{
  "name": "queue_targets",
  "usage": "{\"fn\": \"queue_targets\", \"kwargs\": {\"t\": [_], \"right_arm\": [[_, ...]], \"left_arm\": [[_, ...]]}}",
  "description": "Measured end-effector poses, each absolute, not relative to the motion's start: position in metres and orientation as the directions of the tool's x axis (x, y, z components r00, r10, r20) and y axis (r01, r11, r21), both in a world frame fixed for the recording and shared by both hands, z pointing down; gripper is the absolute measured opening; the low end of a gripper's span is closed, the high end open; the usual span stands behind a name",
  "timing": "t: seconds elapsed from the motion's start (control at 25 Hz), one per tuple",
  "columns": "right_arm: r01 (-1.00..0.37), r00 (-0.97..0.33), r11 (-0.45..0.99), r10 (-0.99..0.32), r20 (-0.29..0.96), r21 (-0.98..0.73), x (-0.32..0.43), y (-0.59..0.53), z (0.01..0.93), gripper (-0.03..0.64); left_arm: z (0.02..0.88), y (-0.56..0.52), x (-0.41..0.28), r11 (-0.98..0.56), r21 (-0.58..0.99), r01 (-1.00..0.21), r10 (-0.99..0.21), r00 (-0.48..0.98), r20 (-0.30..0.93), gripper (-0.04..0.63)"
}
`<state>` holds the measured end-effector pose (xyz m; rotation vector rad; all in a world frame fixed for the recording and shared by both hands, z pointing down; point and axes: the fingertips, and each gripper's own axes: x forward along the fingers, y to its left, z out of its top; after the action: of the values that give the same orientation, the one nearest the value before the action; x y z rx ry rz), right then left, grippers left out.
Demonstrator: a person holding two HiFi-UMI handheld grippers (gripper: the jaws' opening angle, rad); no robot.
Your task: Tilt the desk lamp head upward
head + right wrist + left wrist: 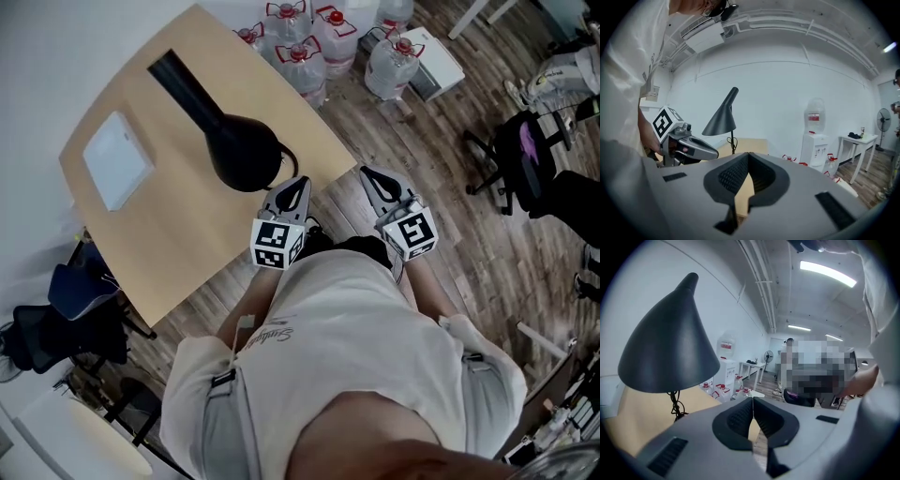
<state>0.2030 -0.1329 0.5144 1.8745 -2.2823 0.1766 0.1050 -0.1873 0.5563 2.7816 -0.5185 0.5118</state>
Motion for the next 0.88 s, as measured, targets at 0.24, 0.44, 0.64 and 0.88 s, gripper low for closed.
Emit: {"fn": "queue_targets", "kwargs": {"t": [0.24, 0.44, 0.64, 0.88], "right_arm": [[-0.951, -0.297, 0.31, -0.927, 0.229, 0.021, 0.182, -0.176, 0.524, -0.005], [-0.911, -0.402, 0.411, -0.885, 0.232, -0.011, 0.168, -0.197, 0.527, -0.005], [-0.834, -0.542, 0.55, -0.803, 0.249, -0.041, 0.16, -0.213, 0.537, -0.005], [-0.722, -0.663, 0.692, -0.687, 0.299, -0.011, 0.149, -0.219, 0.557, -0.005]], "left_arm": [[0.566, -0.207, 0.079, -0.863, 0.198, -0.465, -0.361, 0.841, 0.402, 0.017], [0.57, -0.211, 0.053, -0.792, 0.203, -0.575, -0.458, 0.781, 0.425, 0.017], [0.563, -0.217, 0.041, -0.686, 0.18, -0.705, -0.586, 0.682, 0.438, 0.017], [0.547, -0.218, 0.032, -0.57, 0.169, -0.804, -0.685, 0.579, 0.443, 0.017]]}}
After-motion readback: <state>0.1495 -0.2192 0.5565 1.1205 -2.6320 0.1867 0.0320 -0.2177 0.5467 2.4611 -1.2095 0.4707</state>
